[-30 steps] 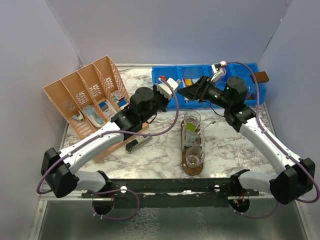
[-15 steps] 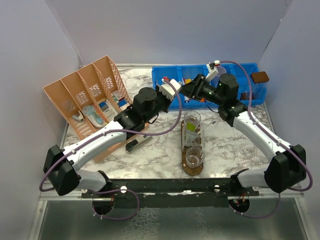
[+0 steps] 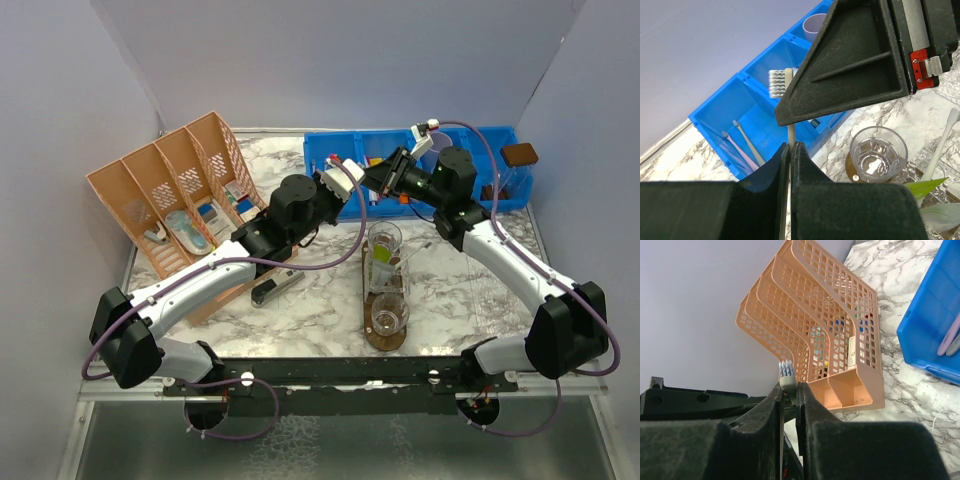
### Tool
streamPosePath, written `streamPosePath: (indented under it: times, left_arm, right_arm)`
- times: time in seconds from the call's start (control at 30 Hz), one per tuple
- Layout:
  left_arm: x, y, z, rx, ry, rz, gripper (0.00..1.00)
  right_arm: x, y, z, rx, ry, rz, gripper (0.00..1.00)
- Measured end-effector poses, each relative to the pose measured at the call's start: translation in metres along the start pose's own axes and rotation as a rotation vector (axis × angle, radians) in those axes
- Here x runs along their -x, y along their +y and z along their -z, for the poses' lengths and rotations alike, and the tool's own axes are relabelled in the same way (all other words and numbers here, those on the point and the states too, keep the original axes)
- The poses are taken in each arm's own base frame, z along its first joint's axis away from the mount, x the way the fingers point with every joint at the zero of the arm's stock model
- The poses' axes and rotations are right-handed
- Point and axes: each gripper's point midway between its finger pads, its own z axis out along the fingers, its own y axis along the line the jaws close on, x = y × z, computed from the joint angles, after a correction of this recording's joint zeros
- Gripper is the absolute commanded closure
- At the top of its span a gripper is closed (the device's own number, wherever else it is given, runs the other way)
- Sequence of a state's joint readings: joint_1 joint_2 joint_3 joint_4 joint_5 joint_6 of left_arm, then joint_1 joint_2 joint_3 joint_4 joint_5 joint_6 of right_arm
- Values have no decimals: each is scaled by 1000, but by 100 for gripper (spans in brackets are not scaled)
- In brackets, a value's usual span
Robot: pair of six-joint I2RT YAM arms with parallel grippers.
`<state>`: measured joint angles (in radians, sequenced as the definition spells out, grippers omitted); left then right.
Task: Prepare toiletry sets of a toothbrush and toothpaste on the tray
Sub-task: Pick up the toothbrush from the storage box, then place the toothbrush in the toothpaste holder.
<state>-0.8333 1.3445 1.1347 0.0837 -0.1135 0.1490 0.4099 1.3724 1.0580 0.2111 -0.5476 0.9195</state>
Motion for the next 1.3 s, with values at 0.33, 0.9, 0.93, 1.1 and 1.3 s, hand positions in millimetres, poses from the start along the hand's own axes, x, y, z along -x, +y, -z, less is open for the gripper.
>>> streamPosePath:
  times: [0.33,0.9,0.93,1.1,1.3]
  left_arm:
    - [-3,-1,0,-3,13,0,87]
    - [26,5,21,17,-48,43,10]
    - [30,9,23,36,-56,44,9]
    - [38,35,38,168,-87,44,8]
    - [31,57,47,294,-85,37,8]
  right_arm:
    - [-4,-6,4,0,-5,14,99]
    - [37,37,100,-206,-240,332,99]
    - [43,41,111,-233,-271,363,99]
    - [58,58,172,-346,-396,522,99]
    - [49,64,221,-400,-451,663,99]
